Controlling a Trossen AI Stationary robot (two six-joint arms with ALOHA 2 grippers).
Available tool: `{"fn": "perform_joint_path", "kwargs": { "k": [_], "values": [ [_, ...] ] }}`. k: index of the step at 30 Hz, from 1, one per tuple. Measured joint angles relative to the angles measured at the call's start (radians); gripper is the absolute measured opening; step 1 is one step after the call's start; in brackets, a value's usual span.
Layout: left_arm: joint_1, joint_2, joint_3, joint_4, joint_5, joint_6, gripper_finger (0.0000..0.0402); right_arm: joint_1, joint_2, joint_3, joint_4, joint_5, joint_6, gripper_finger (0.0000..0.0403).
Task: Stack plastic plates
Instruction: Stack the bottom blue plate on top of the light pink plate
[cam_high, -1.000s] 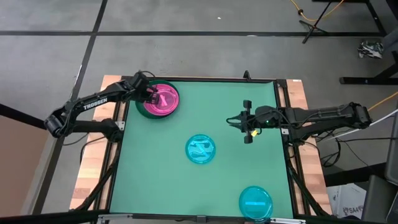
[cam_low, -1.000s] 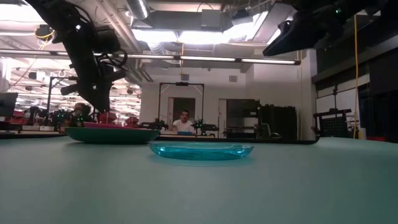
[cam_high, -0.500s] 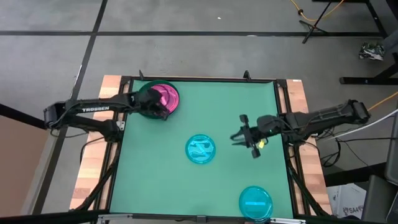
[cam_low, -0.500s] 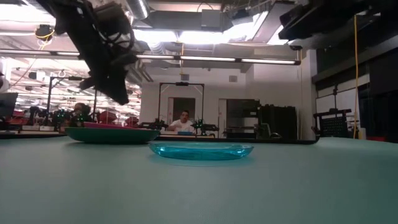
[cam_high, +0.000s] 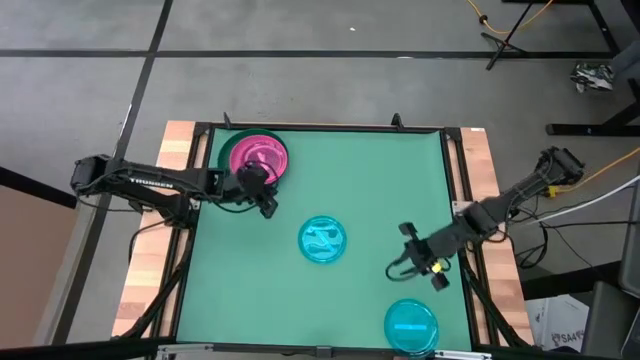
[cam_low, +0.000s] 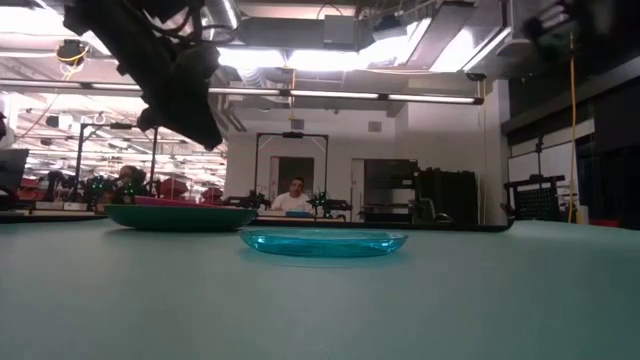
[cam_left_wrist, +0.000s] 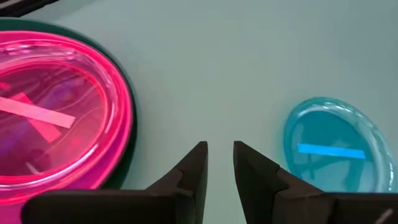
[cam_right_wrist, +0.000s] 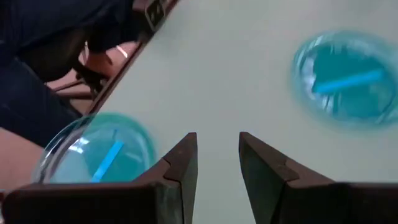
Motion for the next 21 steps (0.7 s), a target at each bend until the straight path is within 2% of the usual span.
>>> {"fn": "perform_joint_path", "kwargs": {
  "k": [5,11,21],
  "values": [
    [-0.070,0.000,0.000,0.001,-0.056,-0.028,0.0070,0.134,0.000,0.000,-0.072,0.108,0.169,0.0111],
    [-0.098,0.000,0.000,0.019,-0.098,-0.029,0.0070,0.257,0.000,-0.044,-0.073,0.198,0.359,0.0111],
    [-0.098,0.000,0.000,0.045,-0.106,-0.028,0.0070,0.385,0.000,-0.150,-0.064,0.215,0.647,0.0111]
  ]
}}
